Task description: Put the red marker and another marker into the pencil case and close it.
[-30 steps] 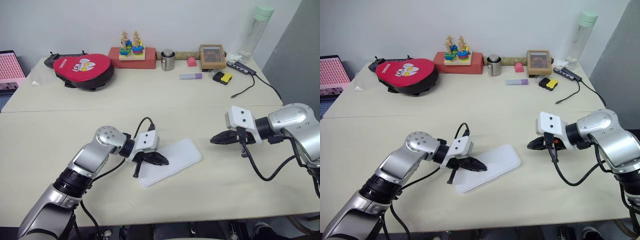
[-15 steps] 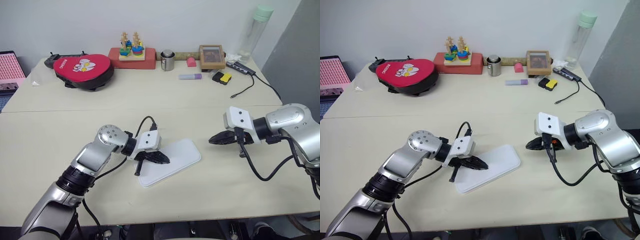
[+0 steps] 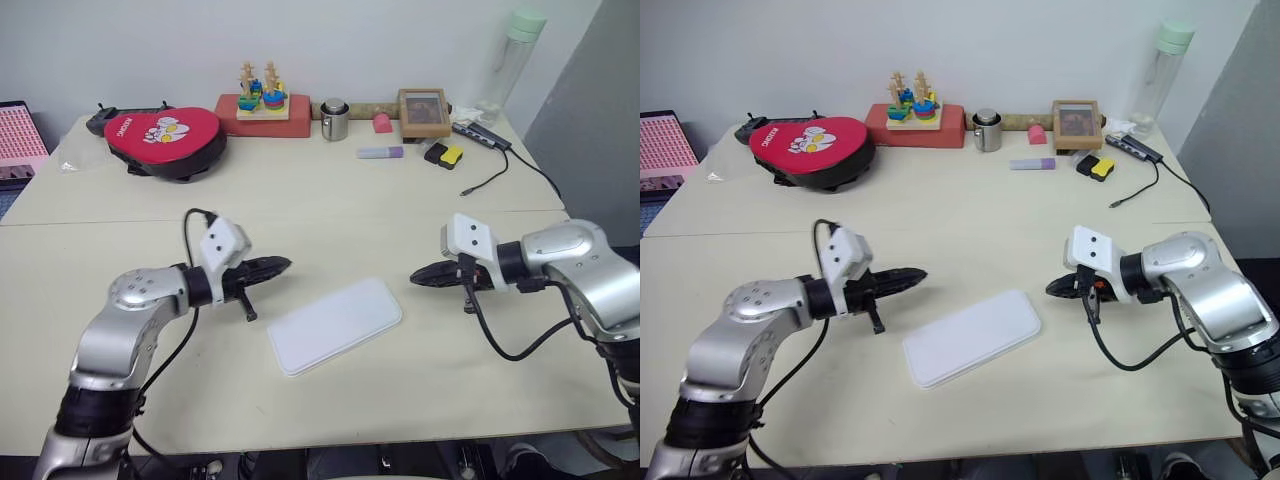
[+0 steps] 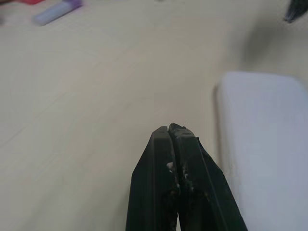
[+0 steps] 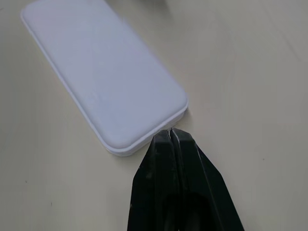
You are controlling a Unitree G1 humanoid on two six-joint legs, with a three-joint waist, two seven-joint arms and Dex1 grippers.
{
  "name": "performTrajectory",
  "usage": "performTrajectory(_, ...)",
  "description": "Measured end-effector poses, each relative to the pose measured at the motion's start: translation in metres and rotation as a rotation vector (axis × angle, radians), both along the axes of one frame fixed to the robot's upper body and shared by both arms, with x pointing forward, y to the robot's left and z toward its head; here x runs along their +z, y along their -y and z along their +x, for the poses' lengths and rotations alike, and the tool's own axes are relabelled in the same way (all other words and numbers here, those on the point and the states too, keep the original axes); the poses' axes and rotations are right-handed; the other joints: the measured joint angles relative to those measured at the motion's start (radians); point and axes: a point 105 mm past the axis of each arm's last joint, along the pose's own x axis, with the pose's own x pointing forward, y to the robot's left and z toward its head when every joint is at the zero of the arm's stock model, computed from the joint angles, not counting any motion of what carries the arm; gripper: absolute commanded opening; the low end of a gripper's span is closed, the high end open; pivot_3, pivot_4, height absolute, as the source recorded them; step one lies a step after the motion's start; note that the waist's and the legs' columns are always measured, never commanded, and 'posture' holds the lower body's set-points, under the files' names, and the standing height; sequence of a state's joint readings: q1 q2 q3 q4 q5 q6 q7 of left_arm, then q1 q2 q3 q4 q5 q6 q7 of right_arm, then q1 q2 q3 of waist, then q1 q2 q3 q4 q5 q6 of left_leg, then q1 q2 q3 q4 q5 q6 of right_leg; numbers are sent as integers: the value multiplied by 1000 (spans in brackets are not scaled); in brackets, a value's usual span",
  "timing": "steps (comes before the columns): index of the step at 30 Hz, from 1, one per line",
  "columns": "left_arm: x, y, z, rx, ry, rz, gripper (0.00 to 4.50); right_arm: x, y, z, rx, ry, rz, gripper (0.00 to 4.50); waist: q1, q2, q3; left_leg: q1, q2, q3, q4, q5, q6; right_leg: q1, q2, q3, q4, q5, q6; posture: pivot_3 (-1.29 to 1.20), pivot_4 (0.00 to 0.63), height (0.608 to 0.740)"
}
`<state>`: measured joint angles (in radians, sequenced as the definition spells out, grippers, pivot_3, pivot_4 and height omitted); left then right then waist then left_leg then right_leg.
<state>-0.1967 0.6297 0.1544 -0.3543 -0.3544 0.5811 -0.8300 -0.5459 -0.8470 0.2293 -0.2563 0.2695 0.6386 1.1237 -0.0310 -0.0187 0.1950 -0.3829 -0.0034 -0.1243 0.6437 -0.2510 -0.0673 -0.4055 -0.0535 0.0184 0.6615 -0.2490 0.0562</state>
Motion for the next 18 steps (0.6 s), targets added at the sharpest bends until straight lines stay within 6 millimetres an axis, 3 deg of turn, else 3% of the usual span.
performTrajectory(5, -5, -19, -11, 254, 42, -31, 53, -11, -6, 10, -124, -6, 77, 0, 2, -1, 0, 1, 0, 0, 1, 0, 0, 1, 0, 0, 1, 0, 0, 0, 150, 740)
performTrajectory(11, -31, -56, -38, 648, 29, -95, 53, -17, -18, 27, -381, -3, 331, 0, 1, -1, -1, 1, 0, 0, 1, 0, 0, 1, 0, 1, 1, 1, -1, 0, 150, 740)
performTrajectory(16, -31, -72, -45, 784, 67, -70, 53, -12, -11, 39, -567, 32, 489, 0, 10, -2, -1, 1, -1, -1, 1, 1, -1, 1, 0, 0, 1, 2, -1, 0, 150, 740)
performTrajectory(18, -27, -72, -50, 843, 109, -101, 53, -20, 1, 35, -690, 40, 553, 0, 11, -3, -4, 1, -1, 0, 1, 1, -1, 2, 0, 1, 0, 2, -1, 0, 150, 740)
